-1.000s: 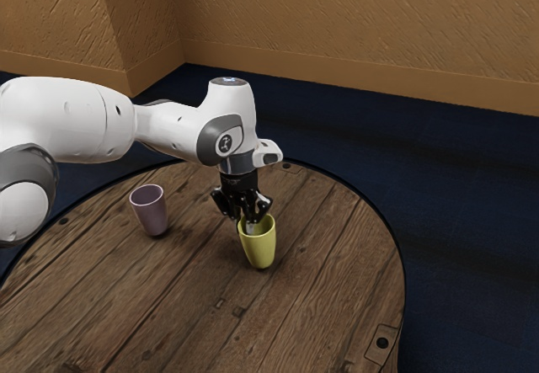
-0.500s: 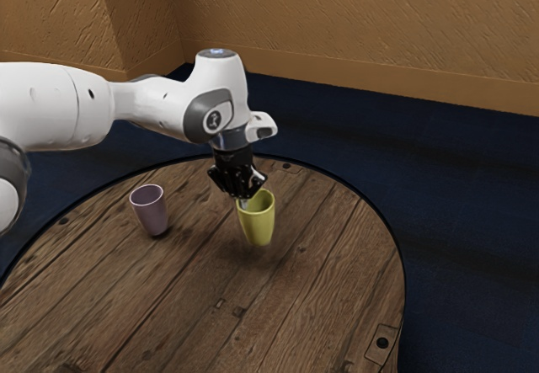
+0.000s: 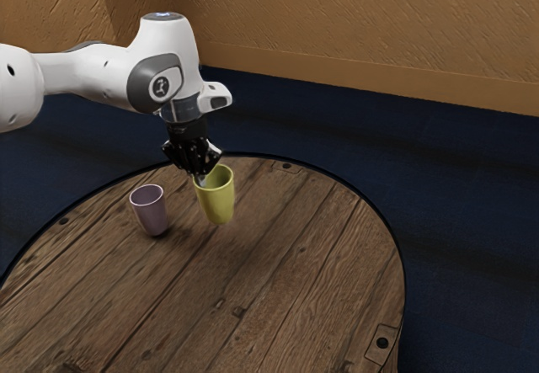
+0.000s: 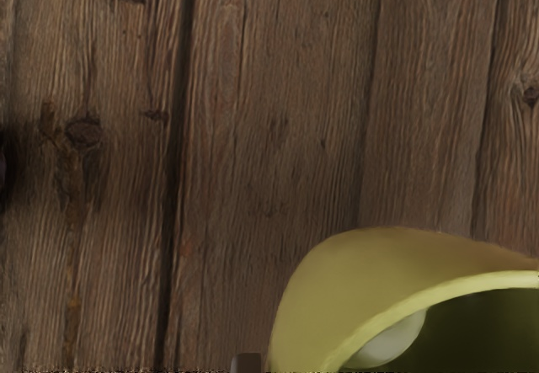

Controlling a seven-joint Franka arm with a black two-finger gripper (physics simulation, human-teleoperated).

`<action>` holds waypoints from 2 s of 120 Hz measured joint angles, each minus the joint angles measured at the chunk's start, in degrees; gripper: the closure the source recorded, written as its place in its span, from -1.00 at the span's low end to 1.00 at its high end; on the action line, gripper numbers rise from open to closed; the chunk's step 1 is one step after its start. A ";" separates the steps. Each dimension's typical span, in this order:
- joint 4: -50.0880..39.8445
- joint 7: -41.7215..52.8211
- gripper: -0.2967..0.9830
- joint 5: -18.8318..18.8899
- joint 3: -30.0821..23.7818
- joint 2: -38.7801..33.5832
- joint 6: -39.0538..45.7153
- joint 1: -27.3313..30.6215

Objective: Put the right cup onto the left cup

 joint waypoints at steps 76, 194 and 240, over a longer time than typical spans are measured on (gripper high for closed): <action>-2.36 0.03 0.69 1.57 0.96 -6.48 -3.06 12.80; 13.39 1.34 0.69 1.73 -1.08 5.54 -10.01 21.04; 19.53 1.98 0.69 1.38 -1.84 12.91 -12.53 21.29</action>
